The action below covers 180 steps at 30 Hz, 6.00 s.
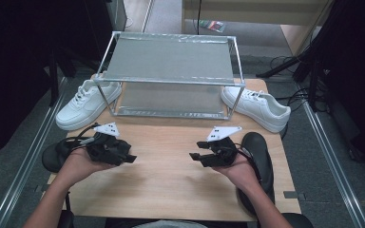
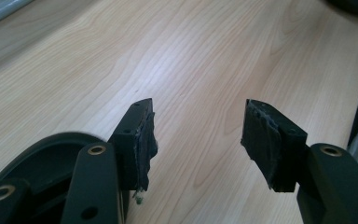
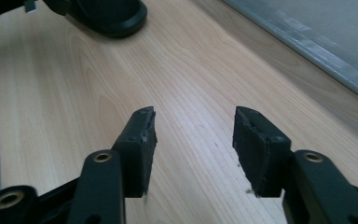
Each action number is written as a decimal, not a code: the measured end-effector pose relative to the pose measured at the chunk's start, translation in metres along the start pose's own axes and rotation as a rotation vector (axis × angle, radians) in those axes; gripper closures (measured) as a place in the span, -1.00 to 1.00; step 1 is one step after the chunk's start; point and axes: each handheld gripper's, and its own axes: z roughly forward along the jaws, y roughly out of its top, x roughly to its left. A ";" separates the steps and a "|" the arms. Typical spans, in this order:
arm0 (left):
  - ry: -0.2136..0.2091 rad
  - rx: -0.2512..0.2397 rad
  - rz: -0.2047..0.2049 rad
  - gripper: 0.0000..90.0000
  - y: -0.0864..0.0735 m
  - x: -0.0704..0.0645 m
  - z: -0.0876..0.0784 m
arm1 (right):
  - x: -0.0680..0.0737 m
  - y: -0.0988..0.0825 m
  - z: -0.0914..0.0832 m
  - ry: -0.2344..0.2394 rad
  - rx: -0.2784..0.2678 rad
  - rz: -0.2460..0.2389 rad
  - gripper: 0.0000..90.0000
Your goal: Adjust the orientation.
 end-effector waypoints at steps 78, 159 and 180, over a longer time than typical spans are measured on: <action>0.040 0.038 -0.015 0.32 -0.099 0.067 -0.033 | 0.014 0.005 0.028 0.037 0.113 -0.090 0.00; -0.231 0.281 0.160 0.90 0.121 -0.038 0.135 | 0.005 -0.025 -0.025 -0.076 -0.004 0.081 0.06; -0.234 0.155 0.119 0.20 0.120 -0.036 0.132 | 0.000 -0.028 -0.012 -0.055 0.038 0.085 0.02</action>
